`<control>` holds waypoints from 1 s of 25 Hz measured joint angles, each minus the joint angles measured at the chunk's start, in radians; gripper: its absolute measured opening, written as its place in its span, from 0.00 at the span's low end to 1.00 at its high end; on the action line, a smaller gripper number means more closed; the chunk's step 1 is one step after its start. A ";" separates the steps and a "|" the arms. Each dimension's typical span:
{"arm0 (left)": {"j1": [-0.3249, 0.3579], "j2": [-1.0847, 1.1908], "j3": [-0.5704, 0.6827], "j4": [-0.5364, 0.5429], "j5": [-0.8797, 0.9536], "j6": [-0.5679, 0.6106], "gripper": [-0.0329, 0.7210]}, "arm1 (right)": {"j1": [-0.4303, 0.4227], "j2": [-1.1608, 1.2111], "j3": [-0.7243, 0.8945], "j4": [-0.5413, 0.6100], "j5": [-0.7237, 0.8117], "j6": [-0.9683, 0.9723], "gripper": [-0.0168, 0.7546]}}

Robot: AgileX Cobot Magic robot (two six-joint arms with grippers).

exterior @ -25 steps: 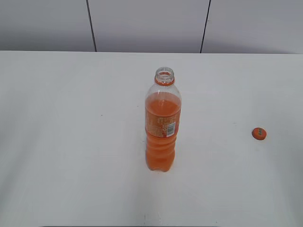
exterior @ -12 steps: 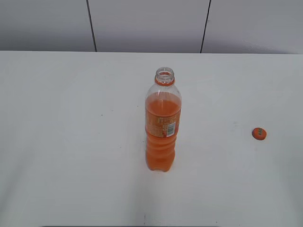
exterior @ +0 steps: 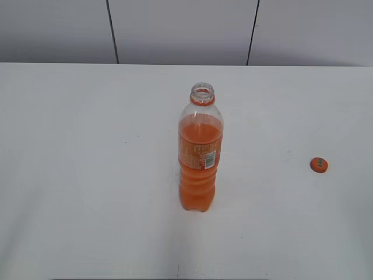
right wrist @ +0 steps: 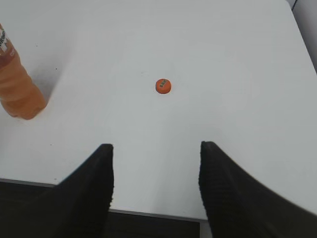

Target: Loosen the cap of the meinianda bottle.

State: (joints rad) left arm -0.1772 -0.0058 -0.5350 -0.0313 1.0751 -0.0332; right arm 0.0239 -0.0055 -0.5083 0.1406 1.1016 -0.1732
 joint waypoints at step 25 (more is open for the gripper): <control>0.174 0.000 0.000 -0.021 -0.003 0.000 0.81 | 0.000 0.000 0.000 -0.002 0.000 0.000 0.56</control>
State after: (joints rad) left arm -0.0031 -0.0058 -0.5350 -0.0522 1.0721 -0.0332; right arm 0.0239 -0.0055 -0.5083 0.1384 1.1016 -0.1732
